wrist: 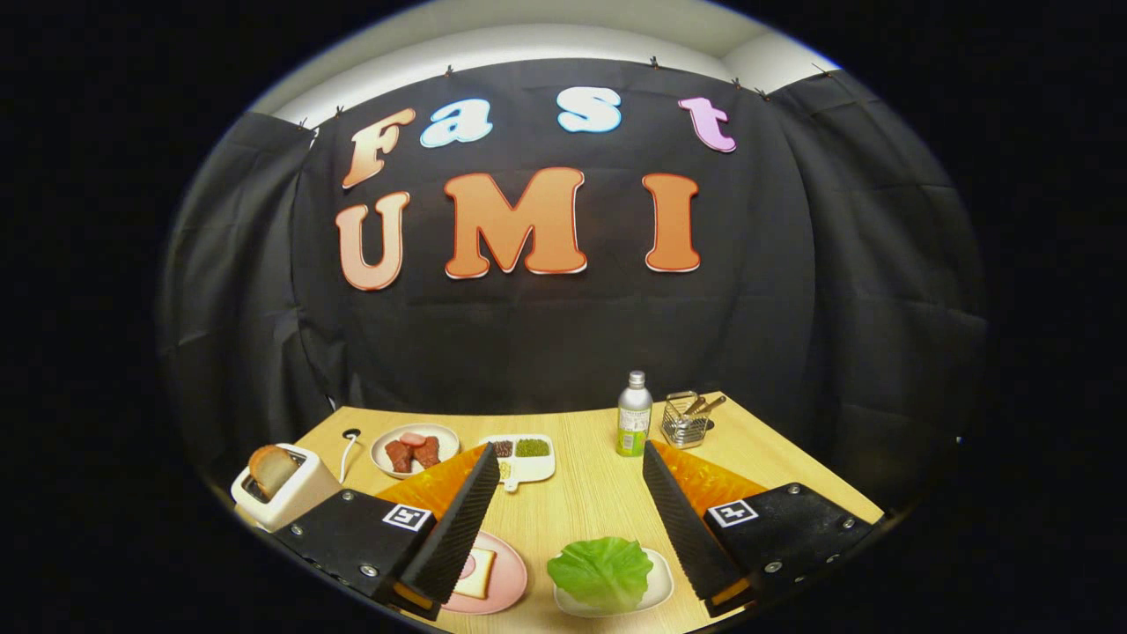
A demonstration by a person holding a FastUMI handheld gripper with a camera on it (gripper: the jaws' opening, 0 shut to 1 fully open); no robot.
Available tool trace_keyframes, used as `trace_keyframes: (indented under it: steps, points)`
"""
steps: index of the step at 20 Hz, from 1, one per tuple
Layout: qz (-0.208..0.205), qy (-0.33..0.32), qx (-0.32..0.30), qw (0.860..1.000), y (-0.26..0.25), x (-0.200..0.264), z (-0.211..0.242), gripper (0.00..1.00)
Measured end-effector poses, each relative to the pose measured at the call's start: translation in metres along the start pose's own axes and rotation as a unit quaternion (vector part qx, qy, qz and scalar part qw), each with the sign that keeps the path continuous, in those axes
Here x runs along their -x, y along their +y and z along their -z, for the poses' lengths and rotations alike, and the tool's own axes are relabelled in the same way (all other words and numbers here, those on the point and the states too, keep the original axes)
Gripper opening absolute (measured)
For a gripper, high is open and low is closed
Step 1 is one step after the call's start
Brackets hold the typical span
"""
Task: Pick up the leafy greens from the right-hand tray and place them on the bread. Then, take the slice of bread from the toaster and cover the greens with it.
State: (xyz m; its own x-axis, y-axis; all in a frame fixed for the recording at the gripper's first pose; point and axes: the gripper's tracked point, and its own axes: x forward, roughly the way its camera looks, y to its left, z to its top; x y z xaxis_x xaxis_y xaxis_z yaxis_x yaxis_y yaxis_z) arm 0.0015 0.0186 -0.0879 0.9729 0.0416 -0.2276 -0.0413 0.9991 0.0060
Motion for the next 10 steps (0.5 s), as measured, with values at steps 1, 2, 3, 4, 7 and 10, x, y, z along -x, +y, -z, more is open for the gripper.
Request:
trace_keyframes:
  steps: [1, 2, 3, 4, 7, 10]
  points:
    - [-0.001, 0.008, 0.002, 1.0, 0.0, -0.002, 0.008, 0.98]
    - [-0.001, 0.018, 0.006, 1.0, -0.002, -0.006, 0.017, 0.98]
    - [0.0, 0.027, 0.01, 1.0, -0.004, -0.008, 0.026, 0.98]
    - [-0.003, 0.036, 0.012, 0.999, -0.004, -0.01, 0.035, 0.98]
    - [-0.006, 0.062, 0.019, 0.998, -0.008, -0.014, 0.06, 0.98]
    - [-0.014, 0.084, 0.007, 0.996, -0.008, -0.021, 0.083, 0.98]
